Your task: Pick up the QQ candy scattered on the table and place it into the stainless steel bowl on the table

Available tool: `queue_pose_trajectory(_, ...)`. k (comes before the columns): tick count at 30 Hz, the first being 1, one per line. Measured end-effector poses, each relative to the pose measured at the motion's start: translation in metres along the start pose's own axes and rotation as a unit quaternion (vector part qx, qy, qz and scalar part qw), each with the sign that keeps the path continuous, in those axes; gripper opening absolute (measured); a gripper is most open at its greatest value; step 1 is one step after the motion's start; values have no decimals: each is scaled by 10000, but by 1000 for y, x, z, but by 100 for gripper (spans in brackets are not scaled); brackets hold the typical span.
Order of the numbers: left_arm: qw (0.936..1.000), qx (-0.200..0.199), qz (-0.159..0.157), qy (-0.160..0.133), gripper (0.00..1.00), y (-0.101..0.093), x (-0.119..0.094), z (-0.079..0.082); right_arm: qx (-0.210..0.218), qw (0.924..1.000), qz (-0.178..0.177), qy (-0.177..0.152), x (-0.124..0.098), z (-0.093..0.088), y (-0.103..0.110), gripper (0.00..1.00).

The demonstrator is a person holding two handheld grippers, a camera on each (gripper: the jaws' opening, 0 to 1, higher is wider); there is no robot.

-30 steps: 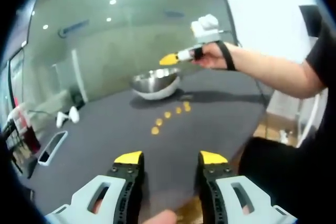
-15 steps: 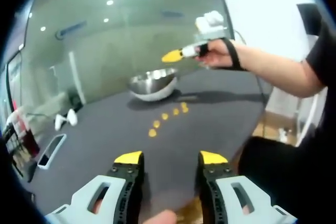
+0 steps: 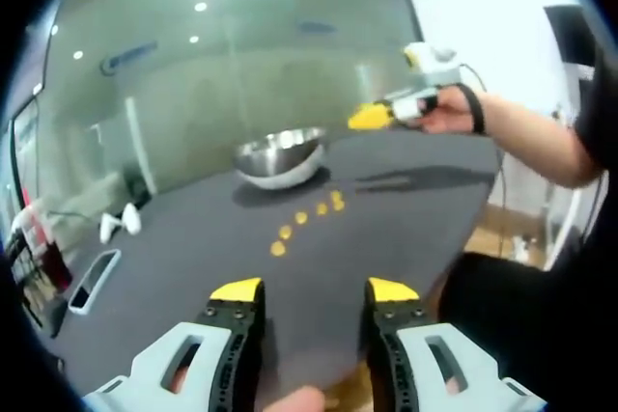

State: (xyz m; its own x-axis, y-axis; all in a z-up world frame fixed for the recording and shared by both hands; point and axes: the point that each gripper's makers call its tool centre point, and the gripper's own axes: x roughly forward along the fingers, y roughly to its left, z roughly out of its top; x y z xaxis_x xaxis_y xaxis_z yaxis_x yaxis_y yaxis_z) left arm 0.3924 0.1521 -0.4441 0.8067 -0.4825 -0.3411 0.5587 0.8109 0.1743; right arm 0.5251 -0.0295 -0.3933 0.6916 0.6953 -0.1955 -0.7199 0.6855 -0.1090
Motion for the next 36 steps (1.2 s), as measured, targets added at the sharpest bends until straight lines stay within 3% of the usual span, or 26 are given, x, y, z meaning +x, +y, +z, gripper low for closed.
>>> queue_pose_trajectory(7, 10000, -14, -14, 13, 43, 0, 3, -4, 113, 9989, 294, 350, -20, -45, 20, 20)
queue_pose_trajectory(10, 9997, -179, -141, -114, 43, -2, 3, 3, 149, 9982, 299, 497, -24, -60, 22, 20)
queue_pose_trajectory(14, 9999, 29, -106, -97, 43, -5, 3, 9, 227, 9980, 275, 518, -26, -62, 22, 20)
queue_pose_trajectory(25, 9999, -22, -115, -97, 43, -4, 2, 8, 221, 9964, 410, 707, -8, -72, 27, 20)
queue_pose_trajectory(33, 9999, -25, -109, -87, 43, -5, 2, 7, 261, 9959, 509, 699, 28, -66, 23, 19)
queue_pose_trajectory(36, 9999, -24, -127, -88, 43, -7, 2, 7, 550, 9954, 516, 590, 42, -63, 21, 18)
